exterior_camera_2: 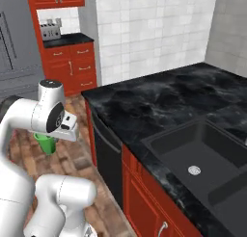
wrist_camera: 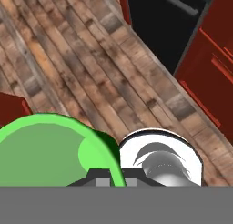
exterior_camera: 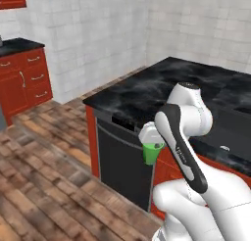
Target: Pick the cup and bowl from the counter and place them on the counter next to the sink.
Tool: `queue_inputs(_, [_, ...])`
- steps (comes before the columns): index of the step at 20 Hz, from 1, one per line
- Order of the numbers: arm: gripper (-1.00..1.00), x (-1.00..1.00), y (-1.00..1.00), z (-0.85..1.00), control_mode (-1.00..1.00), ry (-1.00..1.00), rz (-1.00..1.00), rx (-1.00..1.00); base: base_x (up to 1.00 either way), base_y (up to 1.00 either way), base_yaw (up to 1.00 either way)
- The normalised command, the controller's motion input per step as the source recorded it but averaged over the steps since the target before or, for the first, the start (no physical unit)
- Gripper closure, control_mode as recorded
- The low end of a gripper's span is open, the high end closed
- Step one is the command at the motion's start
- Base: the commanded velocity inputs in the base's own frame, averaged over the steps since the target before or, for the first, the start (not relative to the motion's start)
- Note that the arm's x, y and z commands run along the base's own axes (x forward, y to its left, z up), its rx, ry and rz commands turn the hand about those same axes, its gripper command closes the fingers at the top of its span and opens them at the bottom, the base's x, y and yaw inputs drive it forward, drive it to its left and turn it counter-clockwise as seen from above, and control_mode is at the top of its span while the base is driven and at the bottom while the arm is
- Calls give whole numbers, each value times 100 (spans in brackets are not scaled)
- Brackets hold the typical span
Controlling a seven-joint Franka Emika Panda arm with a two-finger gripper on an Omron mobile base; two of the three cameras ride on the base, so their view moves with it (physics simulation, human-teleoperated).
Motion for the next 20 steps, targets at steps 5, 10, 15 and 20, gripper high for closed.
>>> queue_inputs(5, [100, 0, 0, 0, 100, 0, 0, 0, 54, 28, -38])
queue_inputs(10, [100, 0, 0, 0, 100, 0, 0, 0, 47, 26, -2])
queue_inputs(15, [100, 0, 0, 0, 100, 0, 0, 0, 53, 18, -31])
queue_inputs(20, [100, 0, 0, 0, 100, 0, 0, 0, 49, 3, -57])
